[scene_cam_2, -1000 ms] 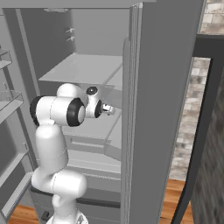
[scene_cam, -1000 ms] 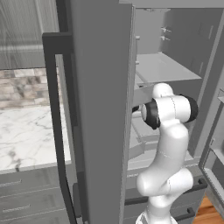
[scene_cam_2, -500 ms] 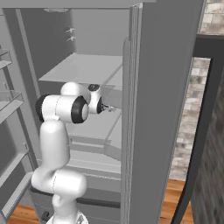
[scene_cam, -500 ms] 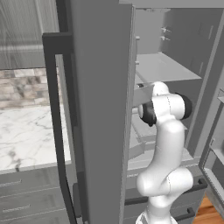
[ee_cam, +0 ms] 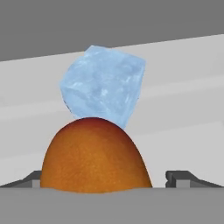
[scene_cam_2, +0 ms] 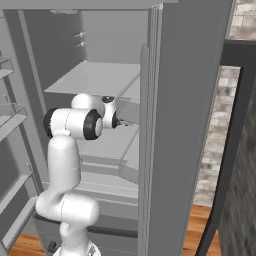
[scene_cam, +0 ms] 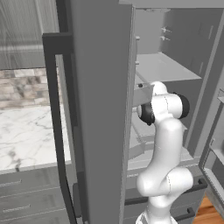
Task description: Pick the mango and tangerine from the fridge and place them on the plate next to the blender to make a fruit smoothie.
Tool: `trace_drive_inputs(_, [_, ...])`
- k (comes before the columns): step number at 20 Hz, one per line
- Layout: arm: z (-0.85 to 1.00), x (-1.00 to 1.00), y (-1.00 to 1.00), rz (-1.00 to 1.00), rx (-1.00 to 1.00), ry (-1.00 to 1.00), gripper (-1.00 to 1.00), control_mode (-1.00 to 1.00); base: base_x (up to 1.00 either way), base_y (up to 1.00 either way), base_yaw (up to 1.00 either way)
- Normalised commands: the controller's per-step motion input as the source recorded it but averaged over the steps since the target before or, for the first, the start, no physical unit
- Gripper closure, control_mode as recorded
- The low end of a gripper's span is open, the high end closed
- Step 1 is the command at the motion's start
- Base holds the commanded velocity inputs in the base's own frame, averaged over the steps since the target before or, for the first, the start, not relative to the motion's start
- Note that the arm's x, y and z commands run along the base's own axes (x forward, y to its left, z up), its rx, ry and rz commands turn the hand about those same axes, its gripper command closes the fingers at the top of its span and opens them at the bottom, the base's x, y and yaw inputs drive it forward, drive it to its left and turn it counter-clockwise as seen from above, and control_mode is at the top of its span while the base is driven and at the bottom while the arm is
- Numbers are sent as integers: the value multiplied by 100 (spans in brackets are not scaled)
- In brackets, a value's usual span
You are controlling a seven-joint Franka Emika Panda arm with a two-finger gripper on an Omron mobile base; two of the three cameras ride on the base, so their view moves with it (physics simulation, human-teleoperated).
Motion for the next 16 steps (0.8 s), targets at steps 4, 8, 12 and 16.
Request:
trace_drive_inputs(4, [-24, 11, 0, 0, 0, -4, 100, -100, 0, 0, 0])
trace_drive_inputs(8, [0, 3, 0, 0, 0, 0, 100, -100, 0, 0, 0])
trace_drive_inputs(12, [-2, -9, 0, 0, 0, 0, 100, -100, 0, 0, 0])
trace_drive_inputs(16, [-9, -50, 0, 0, 0, -1, 100, -100, 0, 0, 0])
